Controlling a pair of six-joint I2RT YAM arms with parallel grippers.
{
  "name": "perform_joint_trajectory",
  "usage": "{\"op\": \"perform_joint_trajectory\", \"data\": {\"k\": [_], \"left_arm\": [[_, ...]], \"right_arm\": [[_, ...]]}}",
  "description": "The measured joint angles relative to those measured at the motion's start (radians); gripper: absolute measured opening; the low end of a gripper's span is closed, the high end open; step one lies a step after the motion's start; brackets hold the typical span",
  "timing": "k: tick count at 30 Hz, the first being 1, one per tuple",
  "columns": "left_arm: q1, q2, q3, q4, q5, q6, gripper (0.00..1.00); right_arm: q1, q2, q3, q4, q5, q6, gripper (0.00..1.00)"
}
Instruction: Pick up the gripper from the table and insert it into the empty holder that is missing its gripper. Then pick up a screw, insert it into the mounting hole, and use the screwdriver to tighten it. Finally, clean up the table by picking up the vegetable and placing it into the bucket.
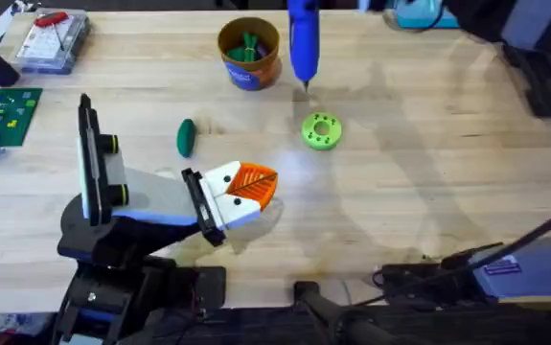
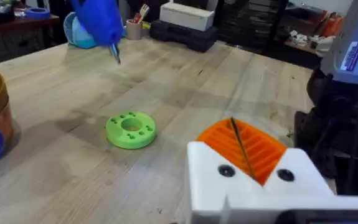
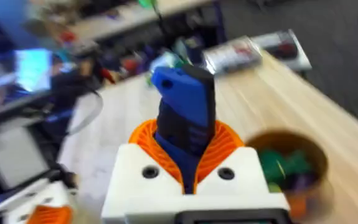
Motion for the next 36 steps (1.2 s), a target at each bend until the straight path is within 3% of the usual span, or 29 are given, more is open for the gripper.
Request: {"op": "perform_joint_trajectory", "data": {"k": [6, 13, 23, 30, 36], "left_arm": [[0.000, 0.000, 0.000, 0.000, 0.000, 0.000, 0.014], [0.000, 0.000, 0.000, 0.000, 0.000, 0.000, 0.014], [0.000, 0.000, 0.000, 0.000, 0.000, 0.000, 0.014], [0.000, 0.000, 0.000, 0.000, 0.000, 0.000, 0.007], [0.000, 0.000, 0.000, 0.000, 0.000, 0.000, 0.007]], "right_arm": [[0.055, 0.017, 0.003, -0.399, 0.272, -0.338, 0.048], [-0.001, -0.033, 0.006, -0.685, 0.529, -0.636, 0.049], [-0.017, -0.132, 0.035, -0.800, 1.004, -0.776, 0.047], [-0.047, -0.076, 0.035, -0.817, 1.105, -0.864, 0.048], [-0.090, 0.080, 0.037, -0.822, 1.158, -0.937, 0.046]]}}
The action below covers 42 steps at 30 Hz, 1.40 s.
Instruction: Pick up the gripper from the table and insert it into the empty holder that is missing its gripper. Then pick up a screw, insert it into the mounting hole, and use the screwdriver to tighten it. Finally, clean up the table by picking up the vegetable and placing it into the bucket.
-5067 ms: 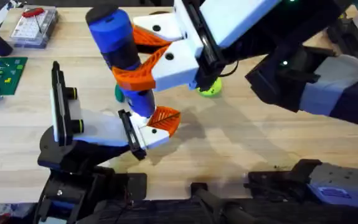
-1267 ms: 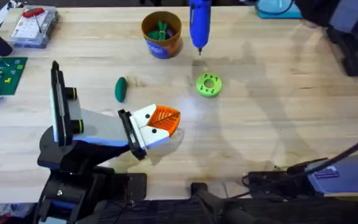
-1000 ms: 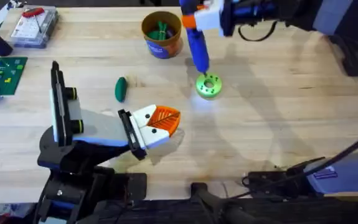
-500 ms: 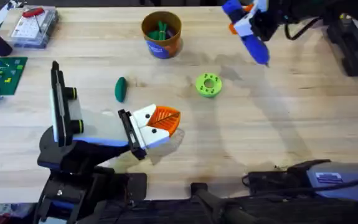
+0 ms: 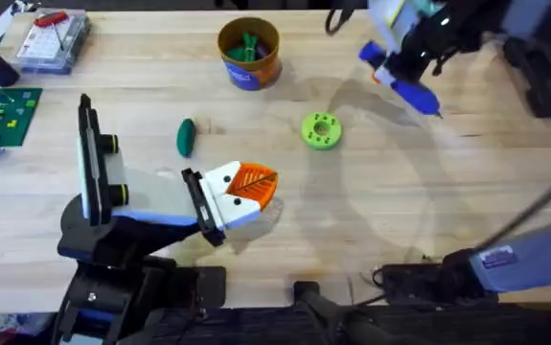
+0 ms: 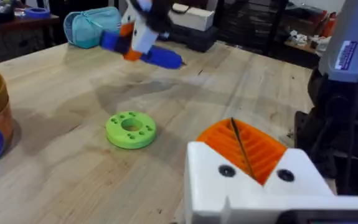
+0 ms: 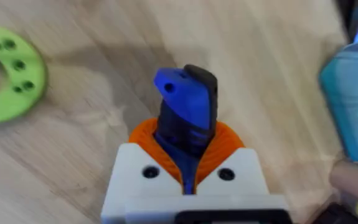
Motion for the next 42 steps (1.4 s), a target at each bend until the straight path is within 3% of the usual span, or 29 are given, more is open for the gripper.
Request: {"op": "perform_joint_trajectory", "data": {"k": [6, 13, 14, 16, 19, 20, 21, 22, 23, 26, 31, 37, 42], "left_arm": [[0.000, 0.000, 0.000, 0.000, -0.013, 0.000, 0.007], [0.000, 0.000, 0.000, 0.000, -0.028, -0.001, 0.027], [0.000, 0.000, 0.000, 0.001, -0.030, 0.002, 0.115], [0.000, 0.000, 0.000, 0.000, -0.030, -0.001, 0.421], [0.000, 0.000, 0.000, 0.000, -0.030, -0.001, 0.872], [0.000, 0.000, 0.000, 0.000, -0.030, -0.005, 0.953], [0.000, 0.000, 0.000, 0.000, -0.030, -0.005, 0.975], [0.000, 0.000, 0.000, 0.001, -0.030, -0.005, 0.984], [0.000, 0.000, 0.000, 0.004, -0.030, -0.005, 0.986], [0.000, 0.000, 0.000, 0.059, -0.038, -0.020, 0.986], [0.000, 0.000, 0.000, 0.160, -0.108, -0.109, 0.986], [0.022, 0.022, 0.018, 0.127, -0.177, -0.133, 0.985], [0.100, 0.156, 0.171, 0.032, -0.200, -0.079, 0.985]], "right_arm": [[-0.021, 0.157, 0.000, 0.003, 0.059, -0.097, 0.045], [-0.020, 0.175, 0.000, 0.008, 0.082, -0.153, 0.044], [-0.020, 0.175, 0.000, 0.008, 0.082, -0.155, 0.044], [-0.020, 0.175, 0.000, 0.007, 0.085, -0.157, 0.084], [-0.020, 0.175, 0.001, 0.002, 0.088, -0.157, 0.542], [-0.018, 0.173, 0.001, -0.003, 0.088, -0.153, 0.688], [-0.017, 0.169, 0.001, -0.011, 0.090, -0.147, 0.850], [-0.016, 0.164, 0.001, -0.017, 0.092, -0.145, 0.952], [-0.014, 0.154, 0.001, -0.023, 0.092, -0.137, 0.984], [-0.005, 0.098, 0.001, -0.032, 0.092, -0.095, 0.995], [0.009, -0.051, 0.001, 0.022, 0.068, 0.051, 0.996], [0.010, -0.244, 0.006, 0.166, 0.031, 0.383, 0.996], [0.010, -0.405, 0.008, 0.117, 0.021, 0.641, 0.995]]}}
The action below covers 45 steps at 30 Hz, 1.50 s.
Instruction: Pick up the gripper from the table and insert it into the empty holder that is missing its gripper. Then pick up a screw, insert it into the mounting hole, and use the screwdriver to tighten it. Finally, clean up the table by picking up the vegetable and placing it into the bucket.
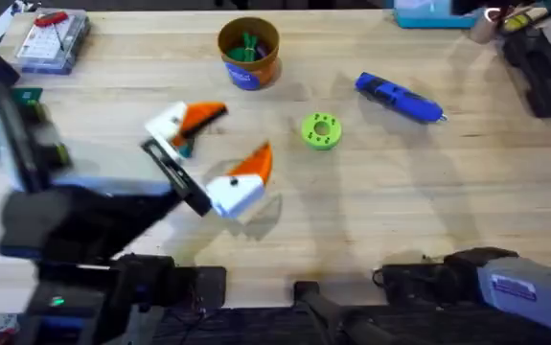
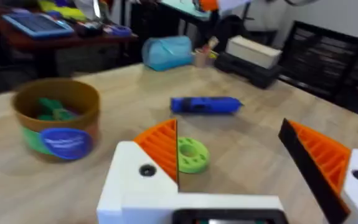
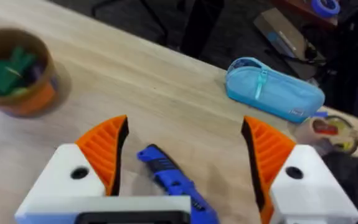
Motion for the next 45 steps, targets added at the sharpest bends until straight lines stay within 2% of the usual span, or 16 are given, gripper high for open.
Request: {"op": "perform_joint_trajectory", "data": {"k": [3, 8, 13, 16, 24, 30, 45], "left_arm": [[0.058, 0.117, 0.136, -0.107, -0.009, 0.056, 0.986], [0.143, 0.360, 0.359, -0.308, -0.017, 0.157, 0.986], [0.192, 0.567, 0.516, -0.481, -0.028, 0.268, 0.986], [0.212, 0.671, 0.581, -0.557, -0.066, 0.316, 0.986], [0.219, 0.871, 0.639, -0.642, -0.210, 0.402, 0.987], [0.219, 1.051, 0.640, -0.693, -0.350, 0.431, 0.987], [0.219, 1.062, 0.640, -0.693, -0.359, 0.432, 0.987]], "right_arm": [[0.000, -0.088, 0.003, -0.120, -0.006, 0.103, 0.995], [0.000, -0.211, 0.007, -0.365, -0.010, 0.181, 0.996], [0.000, -0.305, 0.008, -0.608, -0.013, 0.222, 0.996], [0.000, -0.357, -0.018, -0.654, -0.013, 0.238, 0.995], [0.000, -0.494, -0.207, -0.666, -0.013, 0.272, 0.995], [0.000, -0.516, -0.261, -0.664, -0.013, 0.276, 0.996], [0.000, -0.516, -0.262, -0.663, -0.013, 0.276, 0.996]]}}
